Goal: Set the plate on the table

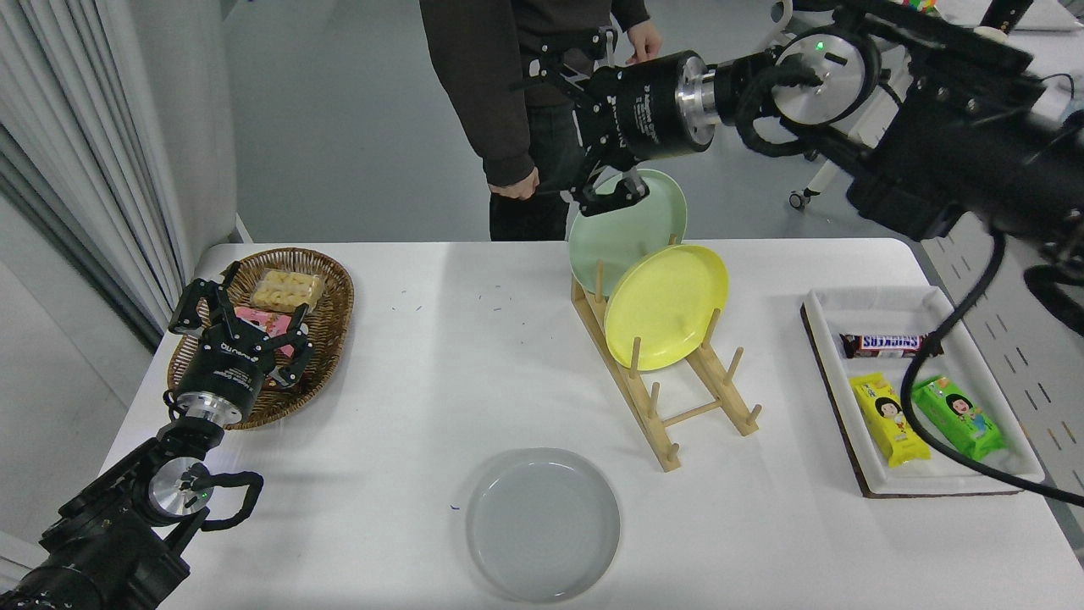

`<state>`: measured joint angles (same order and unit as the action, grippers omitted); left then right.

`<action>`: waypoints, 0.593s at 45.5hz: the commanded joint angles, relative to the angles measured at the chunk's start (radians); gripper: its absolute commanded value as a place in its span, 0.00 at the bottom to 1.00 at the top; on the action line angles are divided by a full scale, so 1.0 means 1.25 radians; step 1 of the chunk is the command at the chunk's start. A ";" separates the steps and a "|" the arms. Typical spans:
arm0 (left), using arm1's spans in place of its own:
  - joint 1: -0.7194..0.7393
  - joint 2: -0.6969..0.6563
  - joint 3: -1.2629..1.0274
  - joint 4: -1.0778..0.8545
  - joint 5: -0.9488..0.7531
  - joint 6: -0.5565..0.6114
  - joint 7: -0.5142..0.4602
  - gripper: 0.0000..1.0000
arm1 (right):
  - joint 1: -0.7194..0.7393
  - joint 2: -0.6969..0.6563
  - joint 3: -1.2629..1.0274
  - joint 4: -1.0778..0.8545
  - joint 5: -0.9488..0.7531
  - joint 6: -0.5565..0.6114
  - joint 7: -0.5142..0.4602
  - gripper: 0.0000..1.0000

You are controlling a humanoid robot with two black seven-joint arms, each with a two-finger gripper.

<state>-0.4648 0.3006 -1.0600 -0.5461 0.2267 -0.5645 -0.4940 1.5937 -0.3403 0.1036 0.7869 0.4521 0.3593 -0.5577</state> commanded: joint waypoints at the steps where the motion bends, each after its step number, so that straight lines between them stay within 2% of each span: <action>1: 0.000 0.000 0.000 0.000 0.000 0.000 0.000 0.98 | -0.073 -0.141 0.078 0.093 -0.039 0.016 0.001 0.99; 8: 0.000 0.000 0.000 0.000 0.000 0.000 0.000 0.98 | -0.200 -0.210 0.246 0.158 -0.161 0.017 0.001 0.99; 18: 0.000 0.000 0.000 0.000 0.000 0.000 0.000 0.98 | -0.363 -0.286 0.415 0.200 -0.228 0.018 0.001 0.99; 27: 0.000 0.000 0.000 0.000 0.000 0.000 0.000 0.98 | -0.476 -0.330 0.437 0.191 -0.239 0.030 0.001 0.99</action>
<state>-0.4648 0.3007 -1.0600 -0.5460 0.2272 -0.5645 -0.4939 1.1896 -0.6640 0.5468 1.0049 0.2040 0.3811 -0.5570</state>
